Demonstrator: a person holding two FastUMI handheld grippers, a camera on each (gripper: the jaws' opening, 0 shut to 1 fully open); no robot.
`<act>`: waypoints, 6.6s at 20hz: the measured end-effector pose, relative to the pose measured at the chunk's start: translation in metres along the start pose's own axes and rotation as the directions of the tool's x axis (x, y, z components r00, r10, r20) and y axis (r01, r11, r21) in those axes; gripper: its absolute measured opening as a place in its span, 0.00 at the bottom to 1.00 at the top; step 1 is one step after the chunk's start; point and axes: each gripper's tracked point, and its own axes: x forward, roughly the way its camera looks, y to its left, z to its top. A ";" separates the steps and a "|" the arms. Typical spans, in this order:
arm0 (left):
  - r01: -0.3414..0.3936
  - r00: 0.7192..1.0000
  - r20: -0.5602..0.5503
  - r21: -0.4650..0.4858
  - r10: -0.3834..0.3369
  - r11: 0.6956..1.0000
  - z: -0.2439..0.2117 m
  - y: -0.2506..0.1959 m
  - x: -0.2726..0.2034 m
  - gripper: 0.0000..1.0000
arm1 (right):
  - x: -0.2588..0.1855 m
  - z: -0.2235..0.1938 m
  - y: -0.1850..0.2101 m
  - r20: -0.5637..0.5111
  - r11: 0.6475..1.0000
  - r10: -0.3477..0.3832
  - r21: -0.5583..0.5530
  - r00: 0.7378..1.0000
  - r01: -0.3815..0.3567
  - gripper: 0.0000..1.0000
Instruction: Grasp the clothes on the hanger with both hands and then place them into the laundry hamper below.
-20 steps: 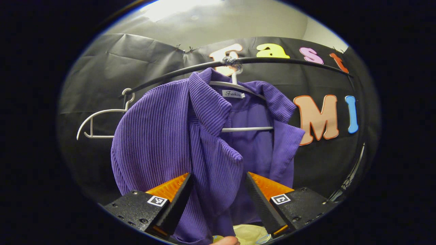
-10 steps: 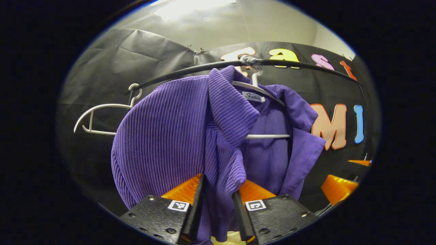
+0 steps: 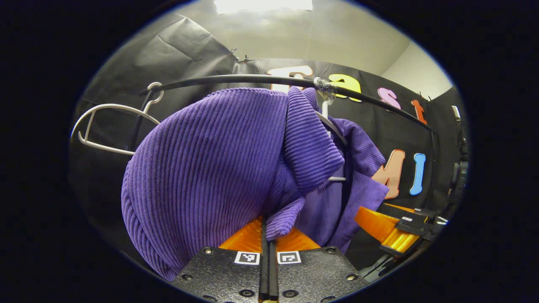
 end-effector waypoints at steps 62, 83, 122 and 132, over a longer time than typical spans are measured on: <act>-0.099 0.984 0.174 0.351 0.039 0.931 0.171 0.148 0.040 0.00 | 0.116 0.085 -0.083 0.122 0.935 -0.240 -0.237 0.963 0.263 0.01; -0.012 0.996 -0.083 0.032 0.015 0.999 0.006 0.172 0.019 0.00 | 0.070 -0.046 -0.059 -0.083 0.958 -0.285 0.013 0.955 0.287 0.01; 0.310 0.949 -0.038 -0.045 -0.312 0.950 -0.061 -0.009 -0.059 0.00 | -0.135 -0.049 0.030 -0.010 0.936 -0.343 0.078 0.939 0.343 0.02; 0.287 0.945 -0.158 -0.015 -0.286 0.958 -0.134 -0.012 -0.053 0.00 | -0.141 -0.127 0.009 -0.135 0.917 -0.366 0.117 0.921 0.381 0.01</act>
